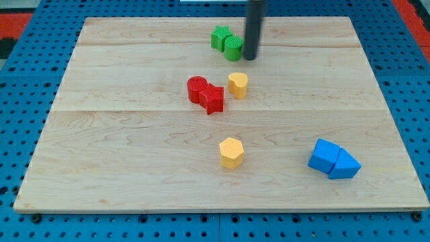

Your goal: Move your arm closer to the yellow heart

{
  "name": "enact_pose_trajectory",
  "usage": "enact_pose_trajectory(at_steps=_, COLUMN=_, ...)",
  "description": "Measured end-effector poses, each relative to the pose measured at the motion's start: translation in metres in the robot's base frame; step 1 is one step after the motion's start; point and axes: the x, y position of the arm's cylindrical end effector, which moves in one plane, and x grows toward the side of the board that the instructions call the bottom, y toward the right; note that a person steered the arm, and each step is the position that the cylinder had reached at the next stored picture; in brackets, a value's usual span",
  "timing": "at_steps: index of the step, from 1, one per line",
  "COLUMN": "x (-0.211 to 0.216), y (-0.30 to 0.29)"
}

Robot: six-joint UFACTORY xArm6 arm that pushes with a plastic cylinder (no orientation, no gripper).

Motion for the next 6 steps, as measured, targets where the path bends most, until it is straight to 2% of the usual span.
enact_pose_trajectory(at_steps=1, x=-0.027, y=-0.033)
enact_pose_trajectory(at_steps=2, x=-0.039, y=-0.041)
enact_pose_trajectory(at_steps=3, x=-0.026, y=-0.036)
enact_pose_trajectory(at_steps=4, x=-0.012, y=0.008)
enact_pose_trajectory(at_steps=5, x=-0.012, y=0.02)
enact_pose_trajectory(at_steps=6, x=0.008, y=0.021)
